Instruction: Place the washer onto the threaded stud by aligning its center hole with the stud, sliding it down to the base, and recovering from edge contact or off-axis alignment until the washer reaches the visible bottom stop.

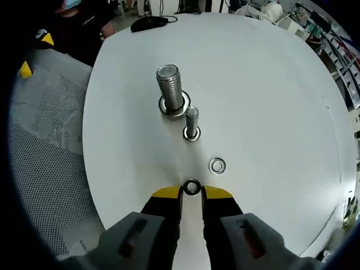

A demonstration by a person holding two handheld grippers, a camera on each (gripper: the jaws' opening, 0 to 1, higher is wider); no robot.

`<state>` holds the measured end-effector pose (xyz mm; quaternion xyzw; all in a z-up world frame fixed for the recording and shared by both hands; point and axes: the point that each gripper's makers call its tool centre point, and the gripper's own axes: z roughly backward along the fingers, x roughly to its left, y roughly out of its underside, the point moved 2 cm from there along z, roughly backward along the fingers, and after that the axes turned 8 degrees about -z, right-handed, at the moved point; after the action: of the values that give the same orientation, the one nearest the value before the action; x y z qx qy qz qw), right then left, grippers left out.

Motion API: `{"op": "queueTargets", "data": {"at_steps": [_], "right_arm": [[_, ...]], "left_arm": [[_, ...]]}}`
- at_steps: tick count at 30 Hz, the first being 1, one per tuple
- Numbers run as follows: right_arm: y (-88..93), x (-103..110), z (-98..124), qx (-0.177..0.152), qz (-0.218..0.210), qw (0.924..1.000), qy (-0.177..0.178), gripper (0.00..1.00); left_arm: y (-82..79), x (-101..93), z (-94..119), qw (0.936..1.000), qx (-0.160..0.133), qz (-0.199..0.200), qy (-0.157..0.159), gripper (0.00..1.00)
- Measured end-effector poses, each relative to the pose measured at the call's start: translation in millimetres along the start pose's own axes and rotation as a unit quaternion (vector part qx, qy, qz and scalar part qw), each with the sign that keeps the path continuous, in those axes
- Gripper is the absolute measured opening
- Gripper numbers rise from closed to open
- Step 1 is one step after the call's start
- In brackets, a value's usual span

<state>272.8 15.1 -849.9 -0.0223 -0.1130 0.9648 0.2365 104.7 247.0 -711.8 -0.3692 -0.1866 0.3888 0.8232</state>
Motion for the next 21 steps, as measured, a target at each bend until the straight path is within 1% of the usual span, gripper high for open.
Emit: {"op": "queueTargets", "data": {"at_steps": [2,5,7,8,10,15,21], "right_arm": [[-0.6,0.9,-0.1,0.008,0.008,0.9999,0.002,0.15],[-1.8,0.2,0.0,0.022,-0.003,0.9997,0.003,0.15],[-2.5,1.2,-0.3,0.036,-0.003,0.9993,0.009,0.15],[-2.4,2.5,-0.9,0.047,0.004,0.9988,0.012,0.15],[-2.9,3.1,-2.0,0.057,0.016,0.9981,0.017,0.15],[-3.6,0.1,-2.0,0.073,-0.003,0.9973,0.012,0.15],[-4.1,1.0,-2.6,0.090,-0.003,0.9959,0.009,0.15]], "left_arm": [[-0.1,0.0,0.0,1.0000,0.000,0.000,0.000,0.32],[-0.1,0.0,0.0,1.0000,0.000,0.000,0.000,0.32],[-0.2,0.0,0.0,1.0000,0.000,0.001,0.000,0.32],[-0.1,0.1,0.0,1.0000,0.000,0.001,0.000,0.32],[0.0,0.0,0.0,1.0000,0.000,0.001,0.000,0.32],[0.1,-0.2,0.1,1.0000,0.001,0.001,0.000,0.32],[0.1,-0.3,0.3,1.0000,0.001,0.001,0.001,0.32]]}}
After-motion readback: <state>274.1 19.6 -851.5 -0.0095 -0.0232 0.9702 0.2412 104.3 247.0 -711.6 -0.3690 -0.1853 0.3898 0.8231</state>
